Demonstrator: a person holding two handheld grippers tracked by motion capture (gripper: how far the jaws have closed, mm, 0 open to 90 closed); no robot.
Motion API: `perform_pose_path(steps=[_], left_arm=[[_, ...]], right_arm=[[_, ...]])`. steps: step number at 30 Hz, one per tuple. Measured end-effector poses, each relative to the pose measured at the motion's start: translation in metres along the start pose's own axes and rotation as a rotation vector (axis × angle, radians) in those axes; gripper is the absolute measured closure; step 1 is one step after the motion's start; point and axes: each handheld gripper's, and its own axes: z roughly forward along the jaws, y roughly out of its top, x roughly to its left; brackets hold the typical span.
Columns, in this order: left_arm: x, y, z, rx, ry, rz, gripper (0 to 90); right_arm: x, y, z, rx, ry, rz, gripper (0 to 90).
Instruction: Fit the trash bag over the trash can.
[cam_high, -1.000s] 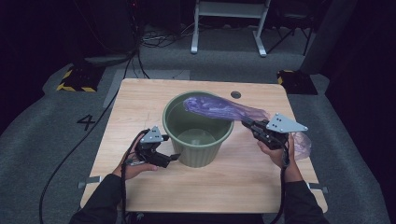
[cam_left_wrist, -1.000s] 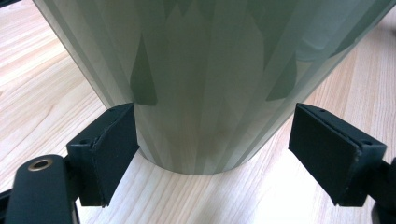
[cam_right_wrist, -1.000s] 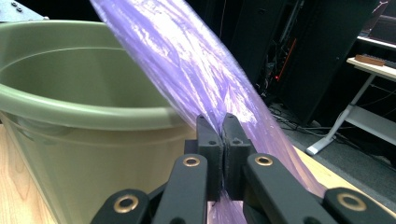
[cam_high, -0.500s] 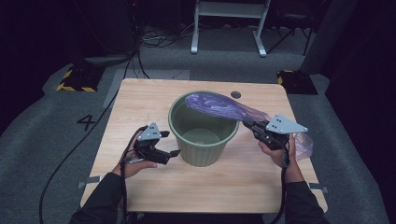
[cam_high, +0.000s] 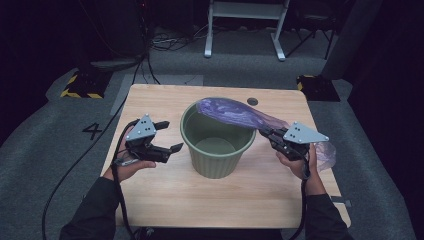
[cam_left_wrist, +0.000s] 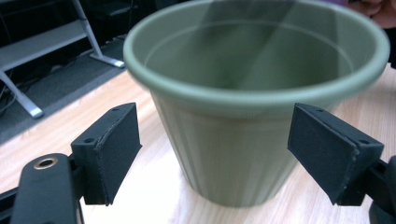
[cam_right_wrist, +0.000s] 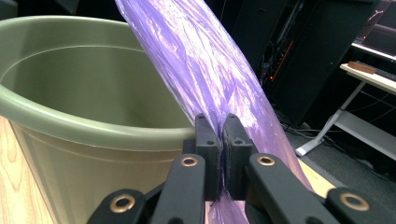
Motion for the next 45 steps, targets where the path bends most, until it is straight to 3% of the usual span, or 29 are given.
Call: perform_pose_path(steps=[12, 22, 33, 38, 41, 45], left_arm=[[0.004, 0.038, 0.01, -0.067, 0.011, 0.033, 15.9], [0.013, 0.054, 0.016, -0.135, -0.027, -0.002, 15.7], [0.005, 0.066, 0.038, -0.115, -0.071, 0.024, 16.1], [-0.001, 0.069, 0.048, -0.06, -0.086, 0.077, 43.6], [-0.003, 0.071, 0.054, -0.019, -0.091, 0.118, 51.9], [-0.005, 0.071, 0.061, 0.017, -0.106, 0.139, 65.7]], right_arm=[[0.001, 0.002, -0.001, 0.021, 0.003, -0.037, 88.6], [0.0, 0.001, 0.001, 0.039, 0.012, -0.043, 88.6], [0.001, 0.001, 0.002, 0.046, 0.011, -0.054, 88.6], [0.001, 0.003, 0.002, 0.04, 0.003, -0.05, 88.5], [-0.001, 0.003, 0.002, 0.03, -0.003, -0.042, 88.5], [-0.001, 0.003, 0.001, 0.025, -0.011, -0.044, 88.1]])
